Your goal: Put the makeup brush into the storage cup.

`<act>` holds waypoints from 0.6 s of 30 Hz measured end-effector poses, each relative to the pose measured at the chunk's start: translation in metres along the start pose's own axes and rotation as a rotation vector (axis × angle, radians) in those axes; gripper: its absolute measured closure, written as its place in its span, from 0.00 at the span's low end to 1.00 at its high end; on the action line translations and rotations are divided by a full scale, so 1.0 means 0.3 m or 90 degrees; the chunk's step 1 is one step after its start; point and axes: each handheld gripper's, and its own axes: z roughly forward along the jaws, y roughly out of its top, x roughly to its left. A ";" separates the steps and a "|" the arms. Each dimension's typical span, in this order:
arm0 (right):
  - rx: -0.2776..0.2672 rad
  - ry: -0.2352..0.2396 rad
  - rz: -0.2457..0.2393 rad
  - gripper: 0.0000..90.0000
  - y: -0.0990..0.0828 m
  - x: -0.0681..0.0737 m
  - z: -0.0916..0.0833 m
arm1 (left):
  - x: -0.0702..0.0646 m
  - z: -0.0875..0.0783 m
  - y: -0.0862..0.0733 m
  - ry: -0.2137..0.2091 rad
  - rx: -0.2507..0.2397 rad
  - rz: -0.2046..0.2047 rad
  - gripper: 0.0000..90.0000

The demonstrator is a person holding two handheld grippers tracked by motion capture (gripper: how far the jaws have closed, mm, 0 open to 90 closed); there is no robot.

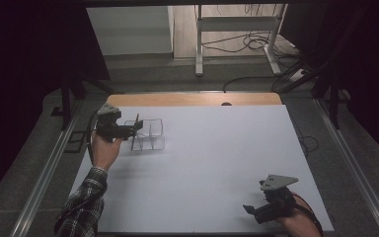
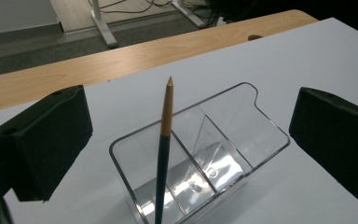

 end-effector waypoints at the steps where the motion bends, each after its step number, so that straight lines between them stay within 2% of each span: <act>1: -0.002 0.002 0.003 0.00 0.000 0.000 -0.001 | -0.002 -0.006 -0.001 -0.004 -0.001 0.000 0.00; 18: -0.017 -0.007 0.018 0.00 0.003 -0.004 -0.007 | -0.025 -0.055 -0.013 -0.033 -0.006 0.016 0.00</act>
